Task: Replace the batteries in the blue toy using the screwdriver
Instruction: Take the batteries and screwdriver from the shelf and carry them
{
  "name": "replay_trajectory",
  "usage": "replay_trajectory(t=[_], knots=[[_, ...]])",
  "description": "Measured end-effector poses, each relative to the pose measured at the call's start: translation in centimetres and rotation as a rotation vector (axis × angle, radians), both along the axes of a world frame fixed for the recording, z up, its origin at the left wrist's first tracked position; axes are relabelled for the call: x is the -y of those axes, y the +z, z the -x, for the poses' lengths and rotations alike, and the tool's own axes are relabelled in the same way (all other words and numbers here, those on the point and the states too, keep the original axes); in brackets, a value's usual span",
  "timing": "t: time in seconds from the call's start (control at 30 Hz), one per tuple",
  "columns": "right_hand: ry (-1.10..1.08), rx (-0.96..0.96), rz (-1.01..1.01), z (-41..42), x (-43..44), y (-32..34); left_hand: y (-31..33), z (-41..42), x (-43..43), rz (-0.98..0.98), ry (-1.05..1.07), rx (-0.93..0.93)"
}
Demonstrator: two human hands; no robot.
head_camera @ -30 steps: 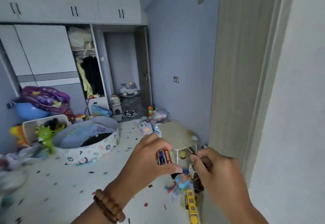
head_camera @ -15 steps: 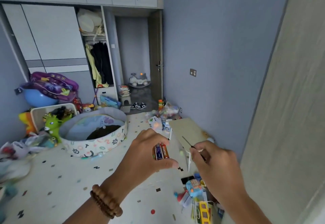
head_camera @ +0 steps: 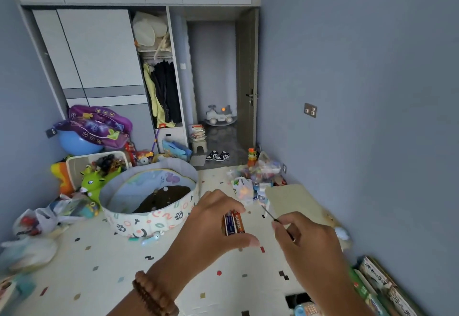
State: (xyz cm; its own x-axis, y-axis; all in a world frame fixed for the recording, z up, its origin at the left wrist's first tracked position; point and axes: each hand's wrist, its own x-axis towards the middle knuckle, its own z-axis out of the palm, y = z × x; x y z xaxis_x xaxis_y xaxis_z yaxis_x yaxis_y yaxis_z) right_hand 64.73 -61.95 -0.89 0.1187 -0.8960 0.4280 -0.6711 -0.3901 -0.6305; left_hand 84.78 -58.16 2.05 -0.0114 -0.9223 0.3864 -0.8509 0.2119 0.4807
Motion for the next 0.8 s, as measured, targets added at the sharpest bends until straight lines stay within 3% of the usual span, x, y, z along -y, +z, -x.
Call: replay_trajectory(t=[0.43, 0.8], knots=[[-0.075, 0.007, -0.047, -14.8, 24.0, -0.1, 0.6, -14.7, 26.8, -0.045, -0.065, 0.046], [-0.187, 0.019, -0.141, -19.3, 46.8, -3.2, -3.7, -18.7, 51.7, -0.079, -0.157, 0.081]])
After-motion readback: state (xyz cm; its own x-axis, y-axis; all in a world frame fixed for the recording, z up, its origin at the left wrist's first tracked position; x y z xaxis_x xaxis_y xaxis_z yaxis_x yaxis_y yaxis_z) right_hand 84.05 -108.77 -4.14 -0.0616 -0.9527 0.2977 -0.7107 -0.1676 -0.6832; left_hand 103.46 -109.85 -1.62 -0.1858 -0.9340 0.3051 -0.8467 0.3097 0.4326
